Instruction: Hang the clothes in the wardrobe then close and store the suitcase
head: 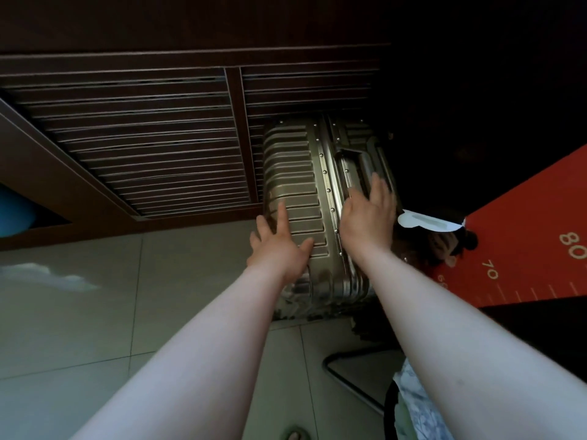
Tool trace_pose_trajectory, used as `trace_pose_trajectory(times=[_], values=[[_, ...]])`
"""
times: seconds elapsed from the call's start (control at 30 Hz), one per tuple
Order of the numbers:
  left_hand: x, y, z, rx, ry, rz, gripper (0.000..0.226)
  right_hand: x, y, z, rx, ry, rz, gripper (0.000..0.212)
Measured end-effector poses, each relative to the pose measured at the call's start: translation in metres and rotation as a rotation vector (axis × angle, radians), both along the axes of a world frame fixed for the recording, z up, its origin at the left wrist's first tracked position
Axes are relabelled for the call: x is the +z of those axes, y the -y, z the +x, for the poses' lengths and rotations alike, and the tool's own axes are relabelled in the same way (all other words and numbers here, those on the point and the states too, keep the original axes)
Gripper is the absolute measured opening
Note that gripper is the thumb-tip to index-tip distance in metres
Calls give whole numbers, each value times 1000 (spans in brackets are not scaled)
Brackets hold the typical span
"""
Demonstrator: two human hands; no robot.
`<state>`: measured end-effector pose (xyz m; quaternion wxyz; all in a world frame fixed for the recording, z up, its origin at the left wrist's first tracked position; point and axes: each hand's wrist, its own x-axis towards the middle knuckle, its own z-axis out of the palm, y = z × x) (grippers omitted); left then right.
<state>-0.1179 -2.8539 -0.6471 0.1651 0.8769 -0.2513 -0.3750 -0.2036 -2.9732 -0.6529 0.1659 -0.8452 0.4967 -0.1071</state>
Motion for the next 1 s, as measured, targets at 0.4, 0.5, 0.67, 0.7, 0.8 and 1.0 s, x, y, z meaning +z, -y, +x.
trace_pose_trajectory(times=[0.4,0.5,0.67,0.7,0.8,1.0], values=[[-8,1,8,108,-116,-140,87,-8,-14,-4,176,-262,163,58],[-7,6,9,110,-109,-144,86,-7,-7,0,179,-261,167,59],[-8,10,9,105,-95,-113,86,-9,-3,1,182,-261,169,59],[-8,10,10,94,-89,-102,86,-6,-4,2,177,-268,180,59],[-4,12,19,26,-70,-41,85,3,-3,5,165,-303,234,59],[28,-3,51,-117,7,-24,73,31,-15,11,184,-422,254,55]])
